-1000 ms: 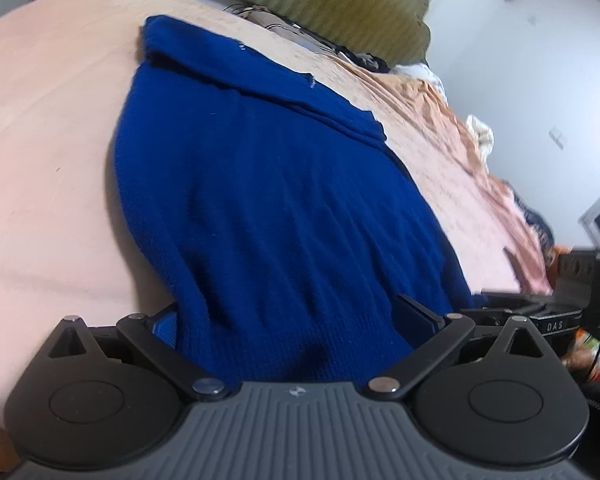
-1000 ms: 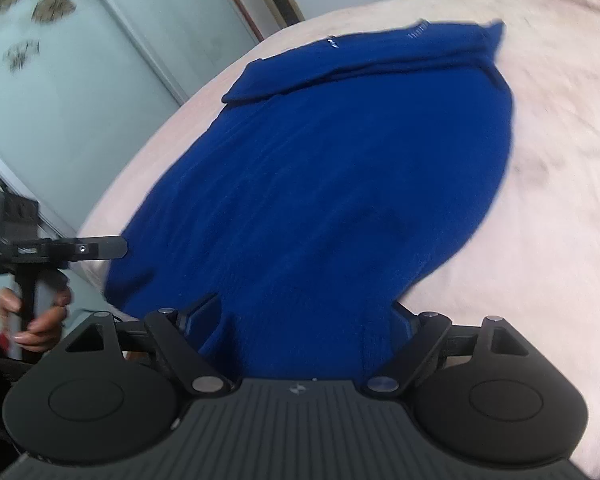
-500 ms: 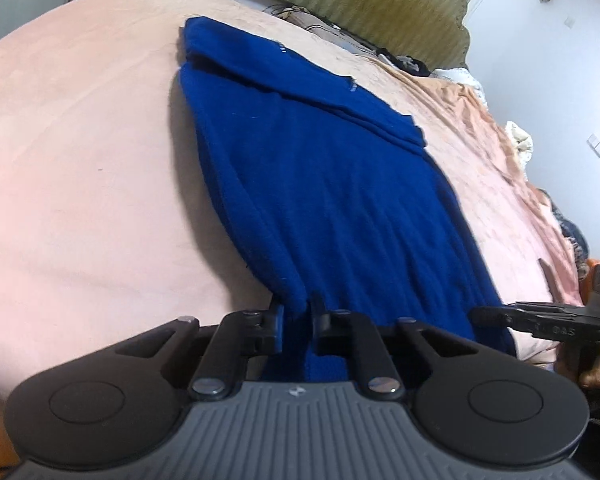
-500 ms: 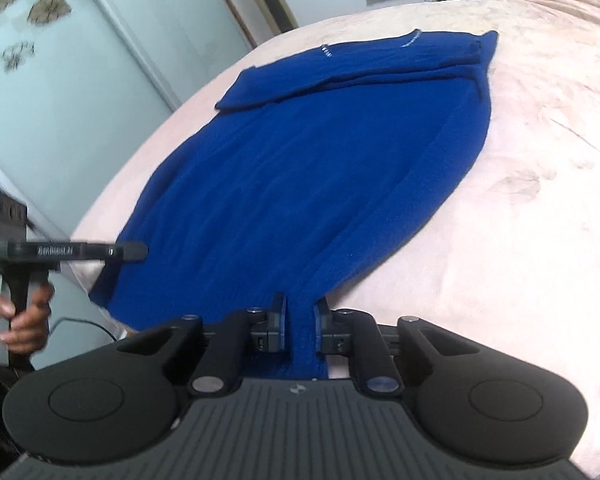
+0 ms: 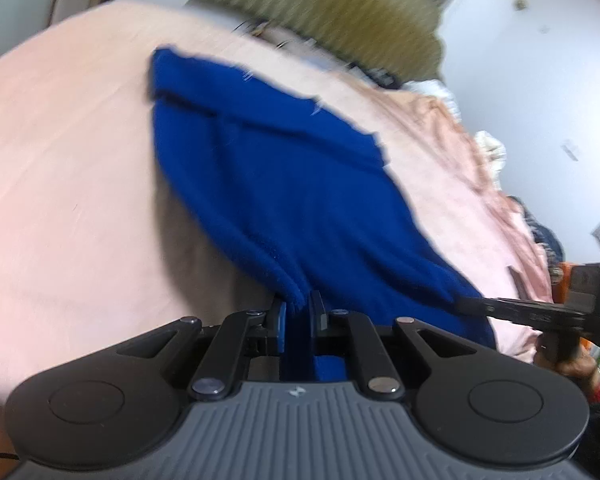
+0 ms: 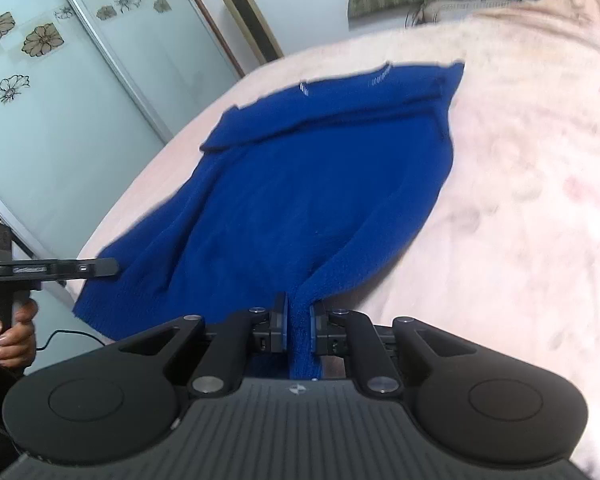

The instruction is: Fold small clothes

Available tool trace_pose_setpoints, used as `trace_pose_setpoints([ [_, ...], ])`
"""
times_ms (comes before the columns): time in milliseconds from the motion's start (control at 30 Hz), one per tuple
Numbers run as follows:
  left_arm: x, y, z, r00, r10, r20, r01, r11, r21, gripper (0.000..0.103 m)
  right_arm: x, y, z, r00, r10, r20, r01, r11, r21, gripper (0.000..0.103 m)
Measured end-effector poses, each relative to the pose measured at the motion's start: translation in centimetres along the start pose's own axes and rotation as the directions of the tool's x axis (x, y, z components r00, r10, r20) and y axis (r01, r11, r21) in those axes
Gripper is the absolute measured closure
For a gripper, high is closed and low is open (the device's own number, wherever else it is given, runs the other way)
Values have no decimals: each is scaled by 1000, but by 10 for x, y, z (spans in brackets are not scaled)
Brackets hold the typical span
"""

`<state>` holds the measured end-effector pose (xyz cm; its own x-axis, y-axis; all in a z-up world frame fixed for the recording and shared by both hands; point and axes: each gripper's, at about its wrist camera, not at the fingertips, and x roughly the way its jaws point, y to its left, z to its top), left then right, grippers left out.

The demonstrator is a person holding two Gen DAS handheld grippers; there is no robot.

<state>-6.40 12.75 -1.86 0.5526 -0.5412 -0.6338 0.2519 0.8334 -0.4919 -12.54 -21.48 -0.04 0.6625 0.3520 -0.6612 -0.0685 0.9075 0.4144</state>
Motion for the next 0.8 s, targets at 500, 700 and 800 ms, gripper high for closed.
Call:
trace_pose_setpoints([
  [500,-2,-19,70,987,22,160,-26,999,25,93,-12,6,63,990,35,134,-29,999,-46,90],
  [700,9,-23,109,980,61,191,-65,998,18,93,0,-5,102,982,16,191,-9,999,-36,90],
  [800,16,-22,128,972,92,217,-98,995,15,93,11,-16,121,977,15,214,-15,1000,0,89],
])
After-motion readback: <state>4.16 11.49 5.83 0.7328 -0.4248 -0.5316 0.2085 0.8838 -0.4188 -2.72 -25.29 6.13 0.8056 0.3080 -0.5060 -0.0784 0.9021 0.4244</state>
